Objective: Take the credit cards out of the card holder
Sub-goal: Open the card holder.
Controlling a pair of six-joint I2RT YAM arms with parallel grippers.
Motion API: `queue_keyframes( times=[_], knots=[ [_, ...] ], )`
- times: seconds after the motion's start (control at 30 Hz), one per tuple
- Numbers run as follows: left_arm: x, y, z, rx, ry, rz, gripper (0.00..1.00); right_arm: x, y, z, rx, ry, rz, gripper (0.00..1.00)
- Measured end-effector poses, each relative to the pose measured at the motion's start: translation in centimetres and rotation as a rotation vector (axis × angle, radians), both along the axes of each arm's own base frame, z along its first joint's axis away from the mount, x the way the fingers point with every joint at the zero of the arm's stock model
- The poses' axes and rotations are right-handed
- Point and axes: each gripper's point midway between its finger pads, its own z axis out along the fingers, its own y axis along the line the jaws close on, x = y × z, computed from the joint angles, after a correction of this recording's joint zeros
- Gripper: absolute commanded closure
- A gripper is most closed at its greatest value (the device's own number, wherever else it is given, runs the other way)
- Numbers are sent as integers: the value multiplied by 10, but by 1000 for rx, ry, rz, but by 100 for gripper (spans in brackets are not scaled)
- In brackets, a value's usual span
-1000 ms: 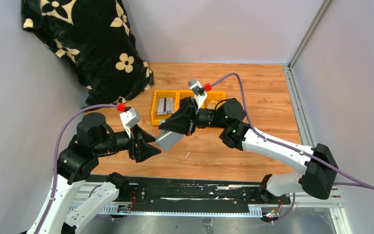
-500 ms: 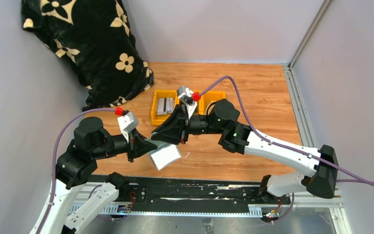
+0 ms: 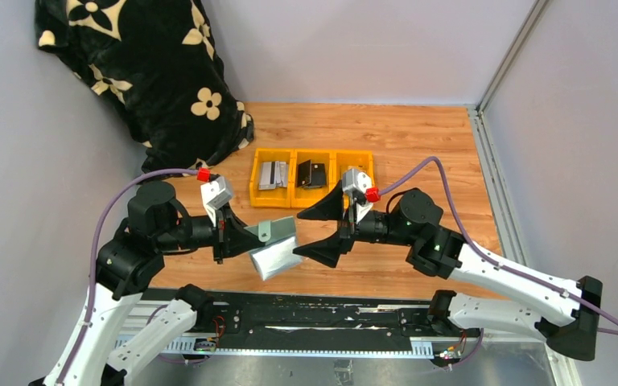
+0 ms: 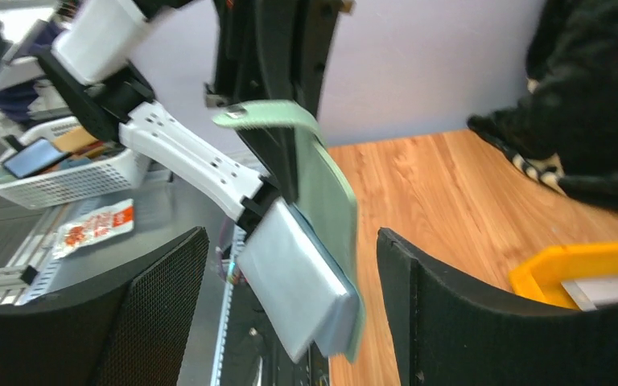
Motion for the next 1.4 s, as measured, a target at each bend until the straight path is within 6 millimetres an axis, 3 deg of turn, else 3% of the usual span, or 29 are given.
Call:
queue_keyframes(
  times=[0.1,0.3,0.6,0.77,0.9,1.4],
  knots=[
    [0,-2,0,-2,19,-6,100,7,-8,-16,-45,6,-61,20],
    [2,-7,-1,-1,58,-35,100,11,-25,-72,-170,77,-131,20],
    [1,-16,6,-12,112,-103,100,1,-39,-108,-260,92,-140,19],
    [0,-19,14,-30,125,-121,100,7,-37,-124,-255,62,-166,20],
    [-2,-19,16,-39,145,-122,100,15,-29,-121,-218,32,-186,21],
    [-4,-19,20,-48,144,-121,100,27,-7,-71,-10,-38,-198,21]
  ],
)
